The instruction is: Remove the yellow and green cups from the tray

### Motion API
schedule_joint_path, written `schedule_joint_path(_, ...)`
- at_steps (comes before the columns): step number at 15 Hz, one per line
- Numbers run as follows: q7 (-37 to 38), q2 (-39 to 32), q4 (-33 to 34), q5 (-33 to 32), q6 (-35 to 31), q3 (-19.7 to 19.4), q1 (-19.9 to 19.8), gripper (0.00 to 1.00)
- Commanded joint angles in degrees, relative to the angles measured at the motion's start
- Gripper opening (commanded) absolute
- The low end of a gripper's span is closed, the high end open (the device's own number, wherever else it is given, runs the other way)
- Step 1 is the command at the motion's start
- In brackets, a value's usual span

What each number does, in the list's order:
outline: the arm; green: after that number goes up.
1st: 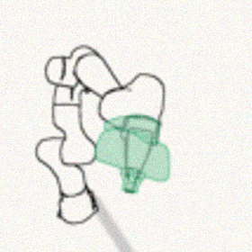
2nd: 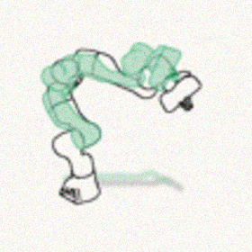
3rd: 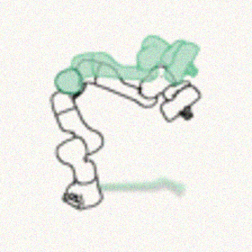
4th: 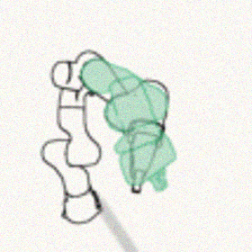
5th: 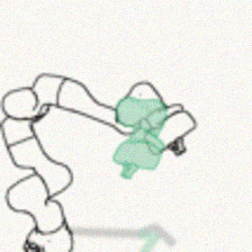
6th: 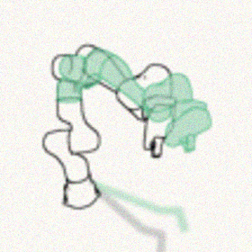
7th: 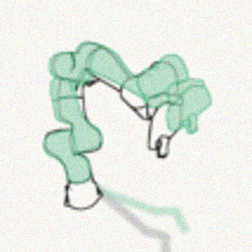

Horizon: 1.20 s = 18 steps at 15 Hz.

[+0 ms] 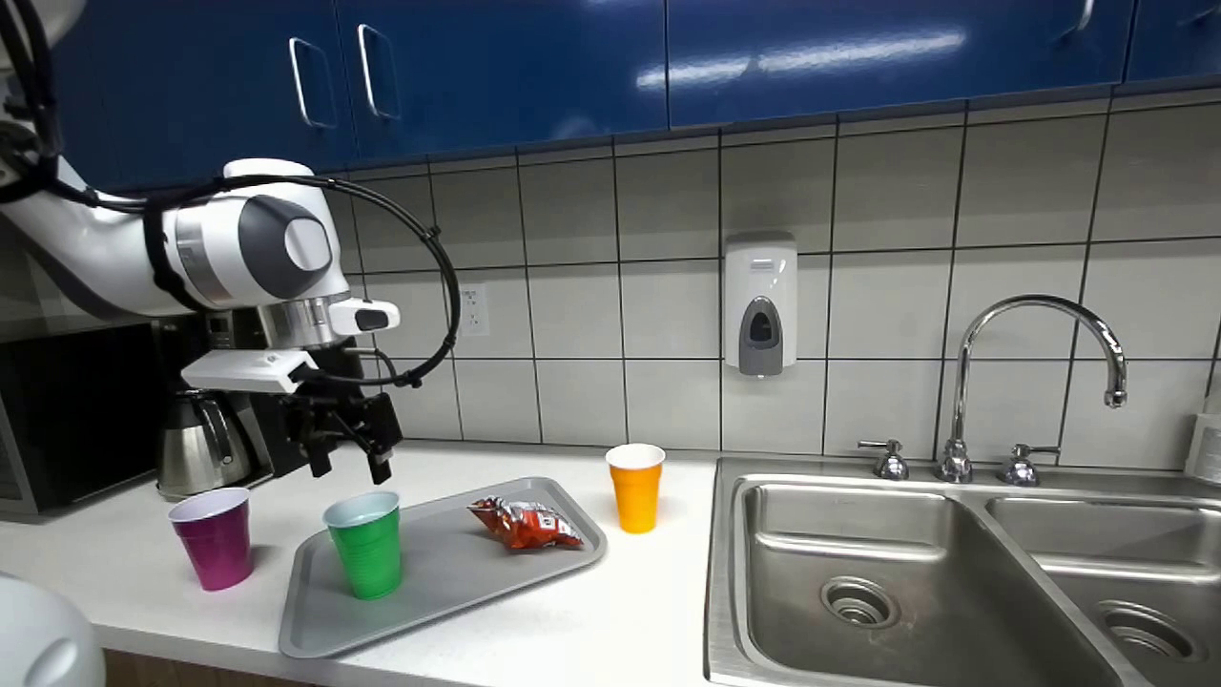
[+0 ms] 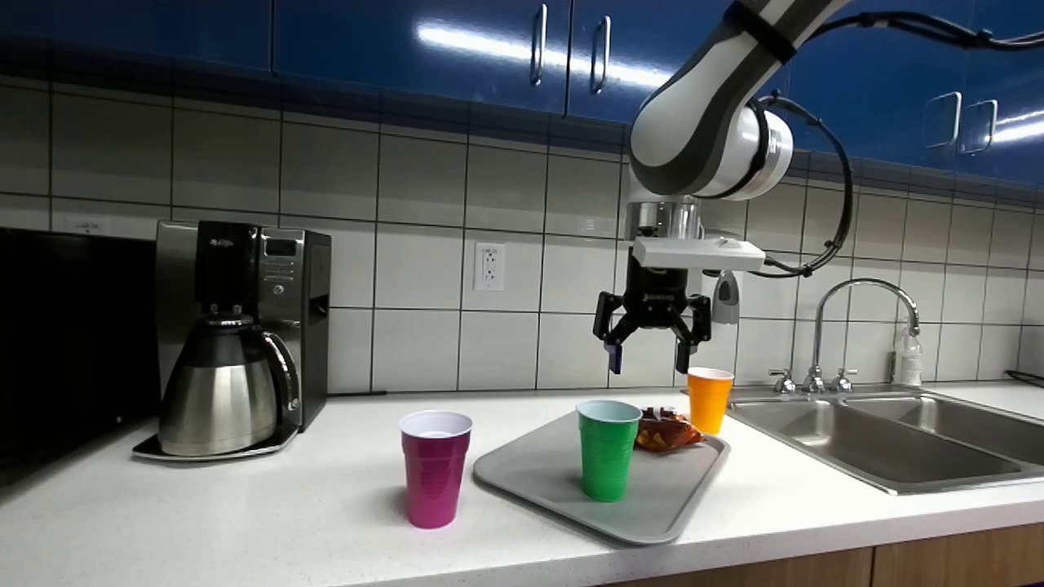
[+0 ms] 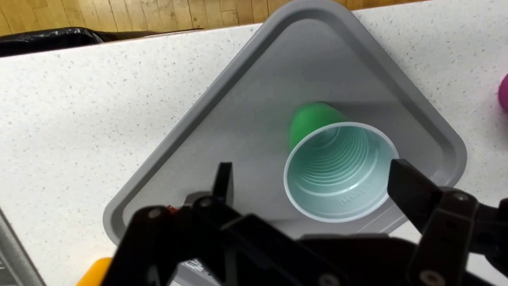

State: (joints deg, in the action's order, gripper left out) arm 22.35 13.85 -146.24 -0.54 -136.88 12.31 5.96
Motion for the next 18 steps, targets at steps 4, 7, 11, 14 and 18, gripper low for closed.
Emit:
schedule_joint_path(4,1.2,-0.7,-1.4,-0.8,1.5,0.2,0.1,1.0)
schedule_joint_path(7,1.0,-1.6,-1.9,-0.8,1.2,0.0,0.1,1.0)
schedule_joint_path(11,1.1,-3.0,-1.9,-1.3,0.7,-0.1,0.0,1.0)
schedule_joint_path(14,1.0,-4.4,-1.6,-1.8,0.2,-0.3,-0.1,1.0)
schedule_joint_path(18,1.2,-6.5,-0.3,-2.7,-0.8,-0.7,-0.2,1.0)
